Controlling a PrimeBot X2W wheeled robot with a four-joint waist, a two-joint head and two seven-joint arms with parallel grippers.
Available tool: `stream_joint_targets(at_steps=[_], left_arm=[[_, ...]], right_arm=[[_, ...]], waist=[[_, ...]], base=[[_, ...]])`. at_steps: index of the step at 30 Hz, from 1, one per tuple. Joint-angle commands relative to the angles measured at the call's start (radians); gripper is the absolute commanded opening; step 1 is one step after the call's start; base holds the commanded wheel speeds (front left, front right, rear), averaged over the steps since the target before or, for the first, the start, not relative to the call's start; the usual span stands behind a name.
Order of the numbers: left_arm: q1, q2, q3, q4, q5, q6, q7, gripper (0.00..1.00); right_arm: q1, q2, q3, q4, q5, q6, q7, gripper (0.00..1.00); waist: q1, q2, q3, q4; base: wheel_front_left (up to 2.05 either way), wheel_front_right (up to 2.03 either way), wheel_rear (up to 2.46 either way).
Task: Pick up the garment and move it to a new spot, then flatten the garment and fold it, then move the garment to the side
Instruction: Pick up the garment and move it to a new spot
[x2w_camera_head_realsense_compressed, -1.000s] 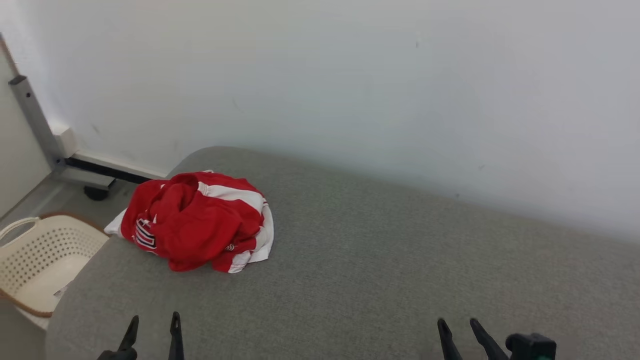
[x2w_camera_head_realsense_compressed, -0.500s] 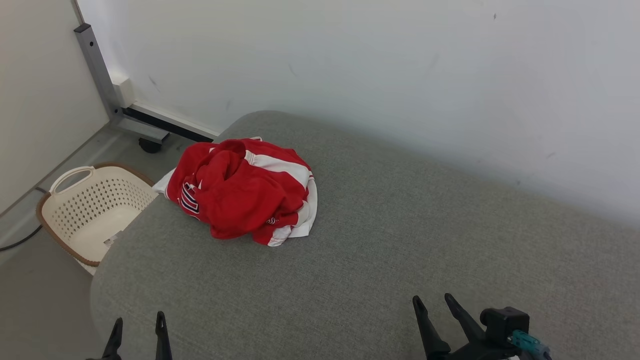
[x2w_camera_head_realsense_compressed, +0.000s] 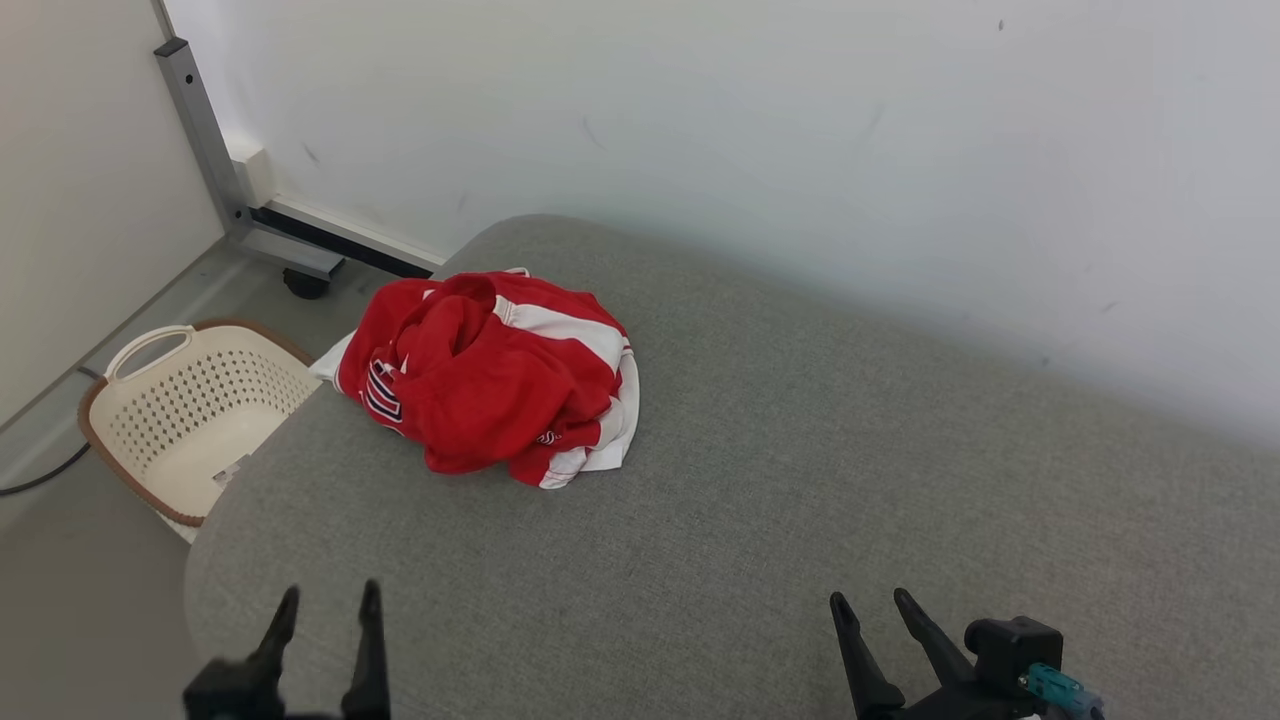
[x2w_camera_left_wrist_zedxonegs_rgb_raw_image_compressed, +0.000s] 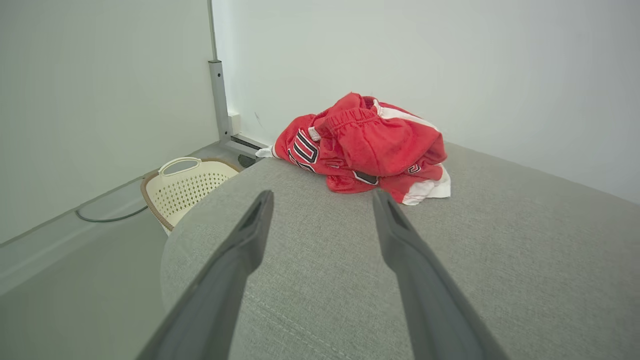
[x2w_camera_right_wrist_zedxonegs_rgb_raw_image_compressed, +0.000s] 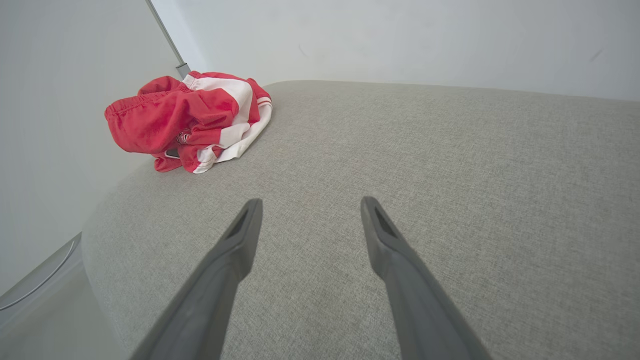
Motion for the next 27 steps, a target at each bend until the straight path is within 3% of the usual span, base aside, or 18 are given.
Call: stream_joint_targets(at_steps=[1,8,10,17,27], left_arm=[[-0.039,0.010,-0.010,0.017,0.005,-0.014,0.020,1.00],[-0.331,0.024,-0.104,0.190,-0.011,-0.112,0.208,1.00],[-0.427,0.036,-0.115,0.249,-0.030,-0.124,0.276,1.00],[-0.685,0.068,-0.085,0.416,-0.105,-0.137,0.453,1.00],[-0.828,0.102,-0.090,0.571,-0.121,-0.127,0.583,1.00]], right_arm=[[0.009,-0.001,-0.003,-0.002,-0.003,-0.002,-0.004,1.00],[0.058,-0.001,-0.048,-0.033,-0.027,-0.002,0.011,1.00],[0.065,-0.001,-0.048,-0.062,-0.046,-0.002,0.030,1.00],[0.060,-0.002,-0.047,-0.214,-0.137,-0.002,0.142,1.00],[0.101,-0.002,-0.073,-0.385,-0.194,-0.002,0.230,1.00]], waist=[[-0.0001,-0.0001,0.002,0.001],[-0.0001,-0.0001,0.012,0.002],[-0.0001,-0.0001,0.034,-0.034],[-0.0001,-0.0001,0.172,-0.197],[-0.0001,-0.0001,0.268,-0.321]], base=[[0.00,0.00,0.00],[0.00,0.00,0.00],[0.00,0.00,0.00],[0.00,0.00,0.00],[0.00,0.00,0.00]])
